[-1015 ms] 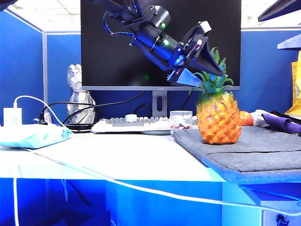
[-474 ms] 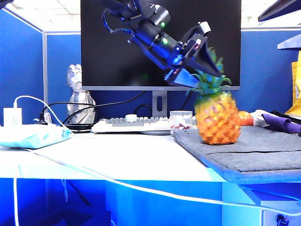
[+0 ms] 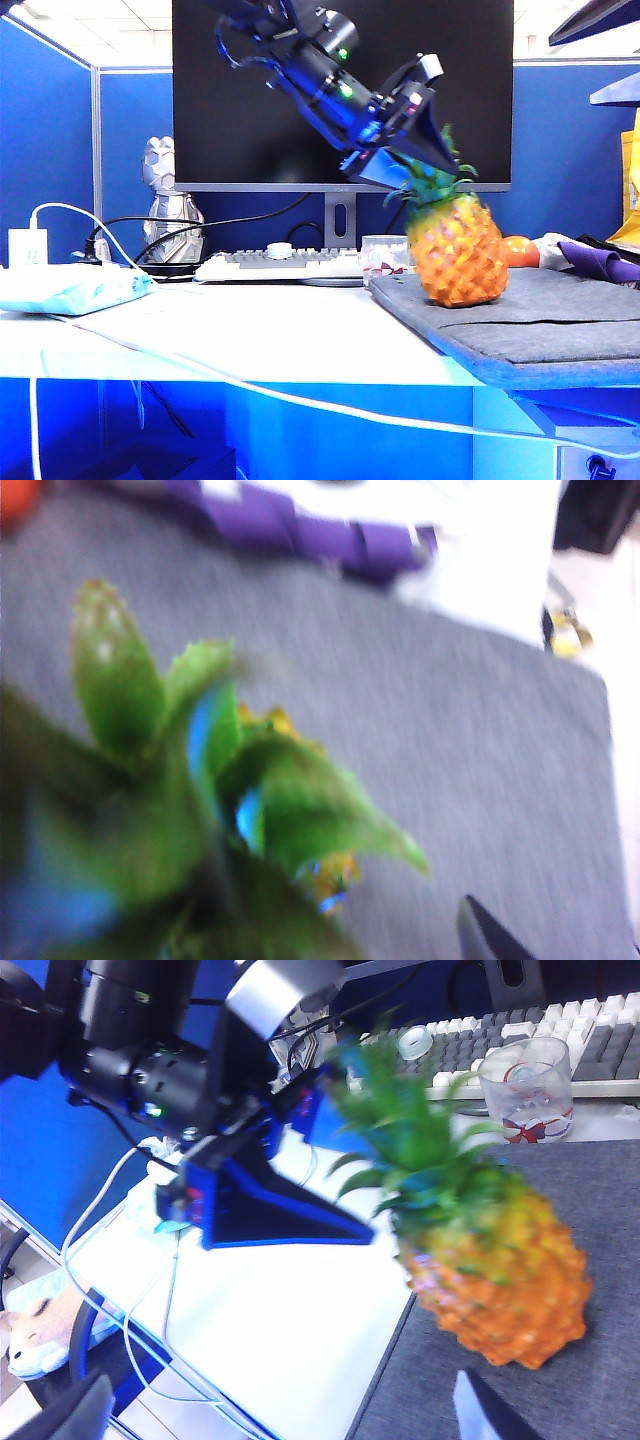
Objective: Pick up the pineapple and place it above the gray bag.
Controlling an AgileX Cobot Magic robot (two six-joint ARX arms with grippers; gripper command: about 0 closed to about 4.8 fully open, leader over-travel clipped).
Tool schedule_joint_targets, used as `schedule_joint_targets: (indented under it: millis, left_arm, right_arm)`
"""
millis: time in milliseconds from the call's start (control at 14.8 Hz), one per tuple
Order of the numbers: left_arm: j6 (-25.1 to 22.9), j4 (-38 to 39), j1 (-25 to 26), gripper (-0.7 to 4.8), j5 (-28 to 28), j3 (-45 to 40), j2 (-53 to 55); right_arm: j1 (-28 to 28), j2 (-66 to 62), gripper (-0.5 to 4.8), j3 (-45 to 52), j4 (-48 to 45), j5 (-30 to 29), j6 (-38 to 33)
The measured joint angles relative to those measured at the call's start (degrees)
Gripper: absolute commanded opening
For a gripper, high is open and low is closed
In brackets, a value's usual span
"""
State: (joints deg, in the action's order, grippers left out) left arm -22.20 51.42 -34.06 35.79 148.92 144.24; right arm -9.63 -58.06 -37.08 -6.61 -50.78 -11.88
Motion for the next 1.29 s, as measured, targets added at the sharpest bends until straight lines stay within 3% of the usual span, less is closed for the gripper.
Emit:
schedule_joint_targets:
  millis: [68, 203, 406, 677, 1083, 1286]
  left_arm:
    - [1.20, -2.40, -0.44, 4.17, -0.02, -0.15, 0.24]
    - [3.43, -6.49, -1.36, 0.28, -0.39, -0.37, 0.57]
    - [4.96, -11.63, -1.60, -0.05, 0.42, -0.66, 1.20]
    - [5.79, -19.12, -3.61, -0.06, 4.59, -1.03, 2.43]
    - [12.68, -27.04, -3.13, -0.06, 1.29, -1.16, 4.04]
    - [13.90, -28.92, -3.17, -0.03, 1.01, -1.31, 4.17]
  right_arm:
    - [0.00, 0.00, 4.79, 0.00, 0.00, 0.00, -0.09]
    - [0.00, 0.00, 4.79, 0.00, 0.00, 0.00, -0.11]
    - [0.00, 0.00, 4.79, -0.02, 0.00, 0.00, -0.11]
    - [0.00, 0.00, 4.79, 0.00, 0.04, -0.13, -0.11]
    - [-0.02, 0.00, 4.79, 0.00, 0.00, -0.22, -0.11]
    - [-0.02, 0.00, 4.79, 0.00, 0.00, -0.22, -0.11]
